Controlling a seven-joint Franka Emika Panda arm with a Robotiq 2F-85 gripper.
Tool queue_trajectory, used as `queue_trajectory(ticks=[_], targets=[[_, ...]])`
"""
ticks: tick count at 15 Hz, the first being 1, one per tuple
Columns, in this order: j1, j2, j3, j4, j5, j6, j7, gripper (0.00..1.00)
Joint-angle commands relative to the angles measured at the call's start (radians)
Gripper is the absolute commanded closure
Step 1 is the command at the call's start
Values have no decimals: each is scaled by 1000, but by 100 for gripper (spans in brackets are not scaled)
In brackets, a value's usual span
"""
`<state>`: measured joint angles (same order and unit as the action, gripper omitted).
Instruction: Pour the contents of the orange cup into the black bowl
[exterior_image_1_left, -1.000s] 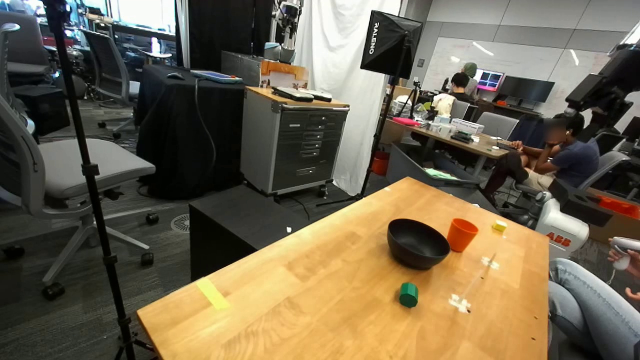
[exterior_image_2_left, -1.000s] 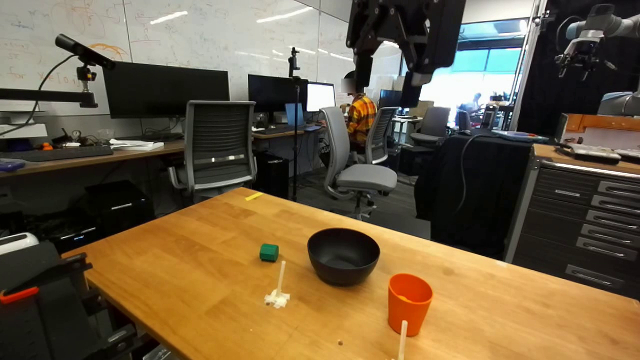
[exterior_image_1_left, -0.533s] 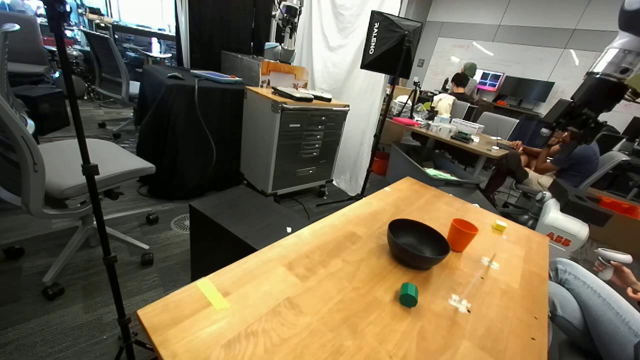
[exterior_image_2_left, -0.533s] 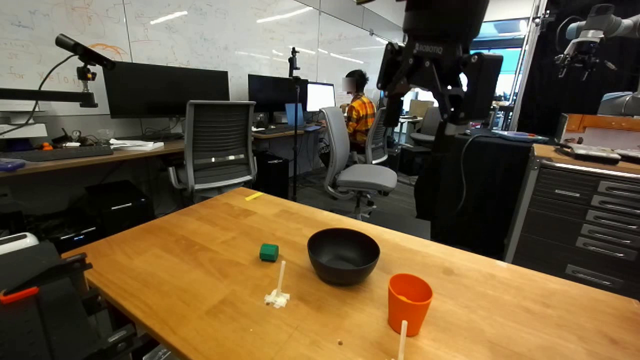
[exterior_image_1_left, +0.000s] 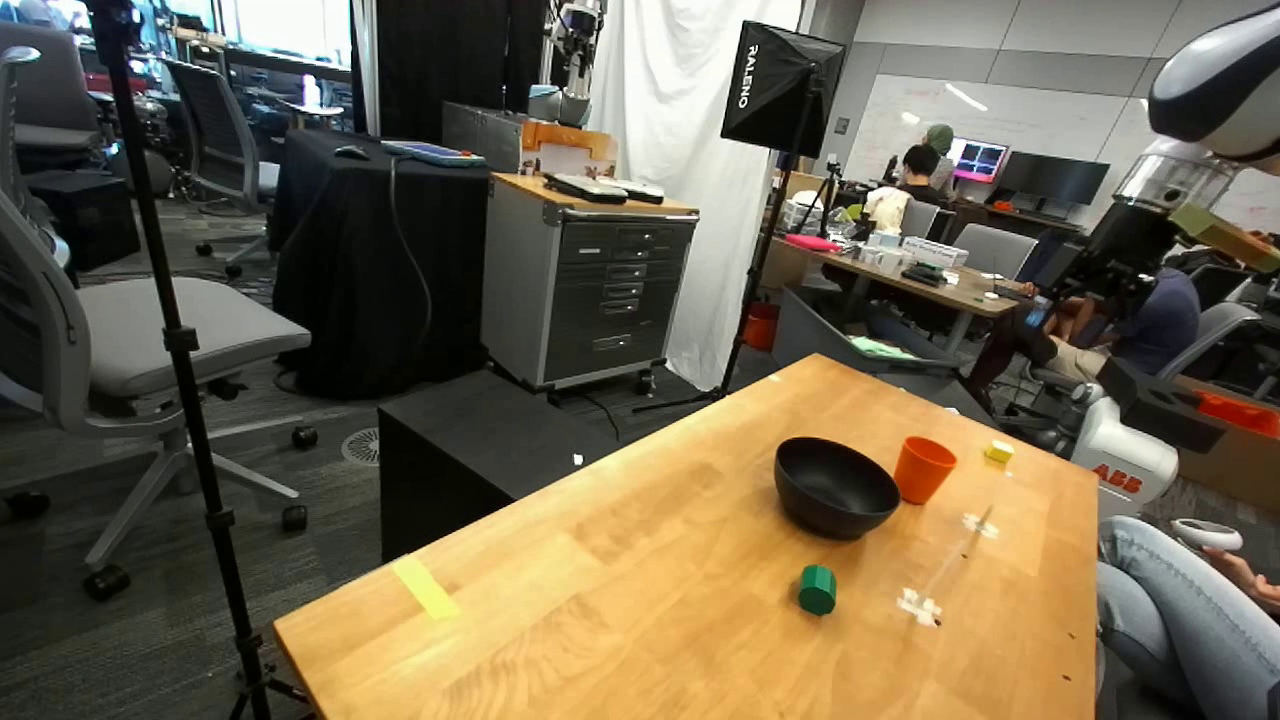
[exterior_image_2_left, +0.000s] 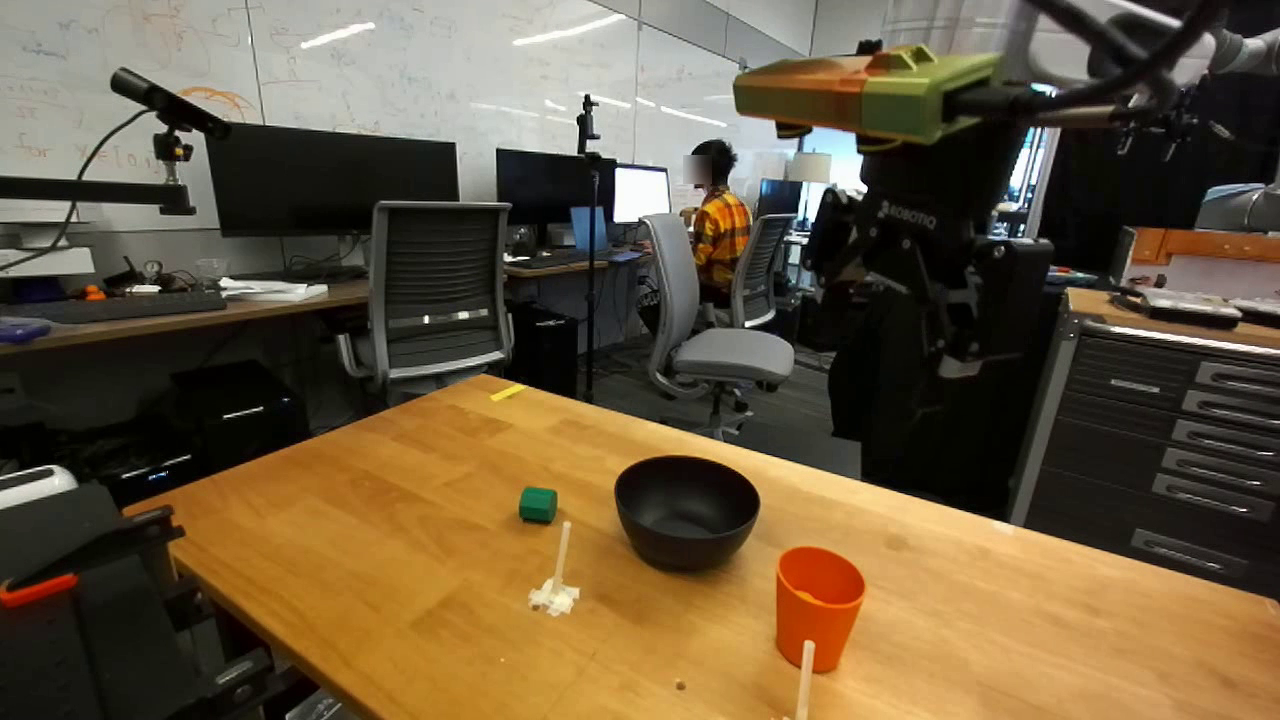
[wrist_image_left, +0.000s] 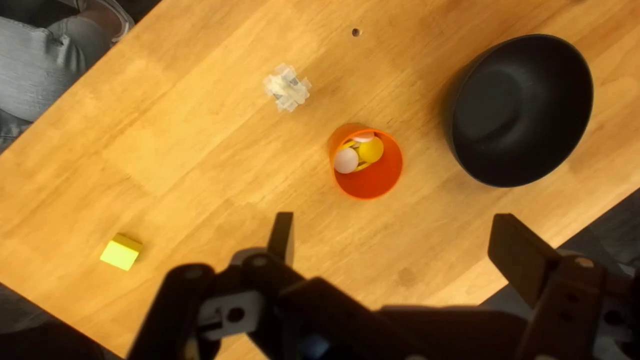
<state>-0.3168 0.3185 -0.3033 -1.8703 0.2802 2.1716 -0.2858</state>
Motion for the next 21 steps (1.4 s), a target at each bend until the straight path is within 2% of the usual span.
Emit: queue_trajectory(ticks=[1, 6, 14, 21], targets=[[-39, 83, 37, 82, -1, 16, 40, 0], [-55, 159, 63, 136, -1, 42, 75, 0], [-61, 198, 96, 205, -13, 34, 70, 0], [-59, 188, 102, 176, -18, 41, 67, 0]])
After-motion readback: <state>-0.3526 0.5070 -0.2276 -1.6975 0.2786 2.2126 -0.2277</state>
